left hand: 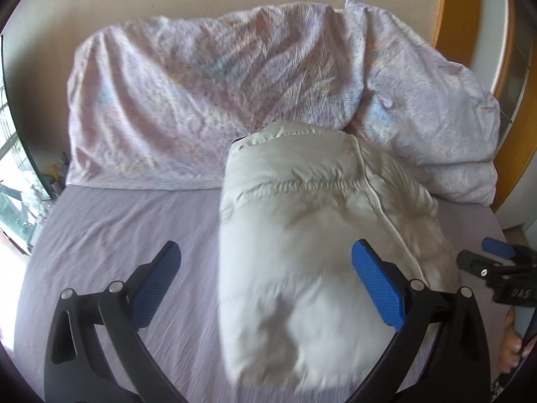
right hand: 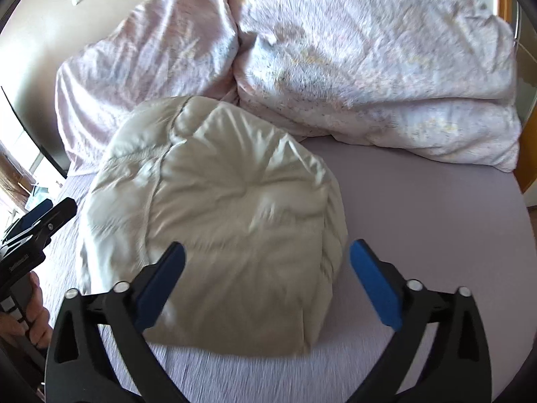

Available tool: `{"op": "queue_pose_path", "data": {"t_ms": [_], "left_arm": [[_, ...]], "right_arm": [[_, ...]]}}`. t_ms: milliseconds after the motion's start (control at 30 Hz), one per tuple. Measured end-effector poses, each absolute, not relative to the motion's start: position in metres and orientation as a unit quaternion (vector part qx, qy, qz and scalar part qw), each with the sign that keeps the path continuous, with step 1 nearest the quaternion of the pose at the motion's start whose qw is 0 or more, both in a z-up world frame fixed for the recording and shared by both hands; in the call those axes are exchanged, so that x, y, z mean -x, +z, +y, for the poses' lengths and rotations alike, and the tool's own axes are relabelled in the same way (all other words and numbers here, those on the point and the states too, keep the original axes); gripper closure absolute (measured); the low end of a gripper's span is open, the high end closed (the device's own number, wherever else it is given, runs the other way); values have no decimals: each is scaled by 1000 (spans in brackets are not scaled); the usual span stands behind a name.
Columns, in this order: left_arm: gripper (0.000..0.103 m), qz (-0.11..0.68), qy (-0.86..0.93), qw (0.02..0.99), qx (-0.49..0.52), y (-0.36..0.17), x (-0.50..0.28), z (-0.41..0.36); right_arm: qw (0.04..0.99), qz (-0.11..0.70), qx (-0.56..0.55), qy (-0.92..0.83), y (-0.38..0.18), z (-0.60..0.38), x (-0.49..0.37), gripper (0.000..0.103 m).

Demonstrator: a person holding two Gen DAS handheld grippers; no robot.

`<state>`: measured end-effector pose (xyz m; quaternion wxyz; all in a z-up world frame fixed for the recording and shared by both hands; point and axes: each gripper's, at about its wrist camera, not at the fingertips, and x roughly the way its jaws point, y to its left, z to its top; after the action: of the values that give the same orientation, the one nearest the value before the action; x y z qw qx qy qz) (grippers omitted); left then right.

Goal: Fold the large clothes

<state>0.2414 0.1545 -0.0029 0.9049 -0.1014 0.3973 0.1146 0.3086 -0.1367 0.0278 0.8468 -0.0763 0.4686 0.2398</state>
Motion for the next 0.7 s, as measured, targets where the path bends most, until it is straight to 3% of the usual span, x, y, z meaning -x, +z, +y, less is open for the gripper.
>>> {"op": "queue_pose_path", "data": {"t_ms": [700], "left_arm": [[2, 445, 94, 886, 94, 1, -124, 122]], "right_arm": [[831, 490, 46, 257, 31, -161, -198, 1]]}}
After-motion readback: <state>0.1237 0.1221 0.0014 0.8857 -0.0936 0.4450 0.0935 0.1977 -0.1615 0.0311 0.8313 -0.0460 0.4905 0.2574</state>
